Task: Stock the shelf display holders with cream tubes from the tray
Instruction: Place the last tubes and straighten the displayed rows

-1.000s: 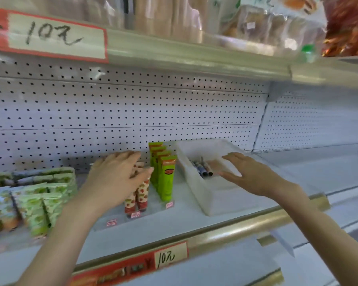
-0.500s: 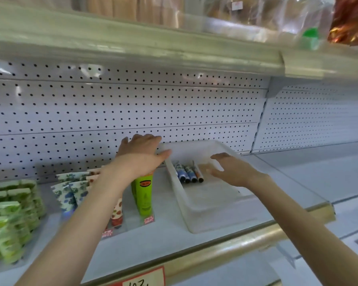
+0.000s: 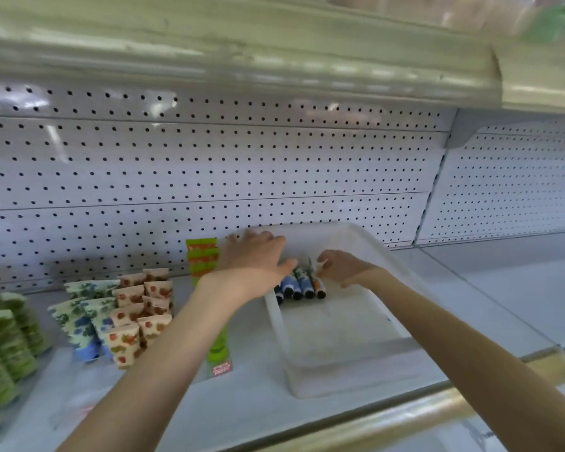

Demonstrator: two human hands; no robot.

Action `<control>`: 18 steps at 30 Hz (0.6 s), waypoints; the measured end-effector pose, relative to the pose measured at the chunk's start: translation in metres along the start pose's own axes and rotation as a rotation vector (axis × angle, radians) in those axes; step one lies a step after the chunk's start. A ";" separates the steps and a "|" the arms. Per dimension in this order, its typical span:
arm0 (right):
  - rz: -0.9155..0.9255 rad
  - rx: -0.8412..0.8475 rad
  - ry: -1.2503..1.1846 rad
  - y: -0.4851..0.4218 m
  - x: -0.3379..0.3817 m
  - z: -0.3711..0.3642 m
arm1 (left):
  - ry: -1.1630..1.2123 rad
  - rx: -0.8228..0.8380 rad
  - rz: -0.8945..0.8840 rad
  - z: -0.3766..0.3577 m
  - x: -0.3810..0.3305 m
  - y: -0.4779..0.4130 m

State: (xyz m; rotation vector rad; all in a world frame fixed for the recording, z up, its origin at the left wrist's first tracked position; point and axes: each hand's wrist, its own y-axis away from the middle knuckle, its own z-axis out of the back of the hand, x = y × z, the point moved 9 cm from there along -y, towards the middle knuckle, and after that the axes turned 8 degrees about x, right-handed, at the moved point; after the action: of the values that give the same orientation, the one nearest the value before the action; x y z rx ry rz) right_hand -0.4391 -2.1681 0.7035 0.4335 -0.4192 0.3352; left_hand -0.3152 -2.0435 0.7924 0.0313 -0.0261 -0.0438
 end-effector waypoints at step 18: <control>0.265 0.024 -0.518 -0.002 0.006 0.040 | 0.421 -0.223 0.111 0.009 -0.002 -0.012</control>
State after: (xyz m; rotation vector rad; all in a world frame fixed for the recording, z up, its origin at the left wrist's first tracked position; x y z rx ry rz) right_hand -0.4456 -2.1871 0.7391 0.4885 -0.9844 0.4857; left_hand -0.3174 -2.0555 0.8009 -0.1837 0.3981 0.0717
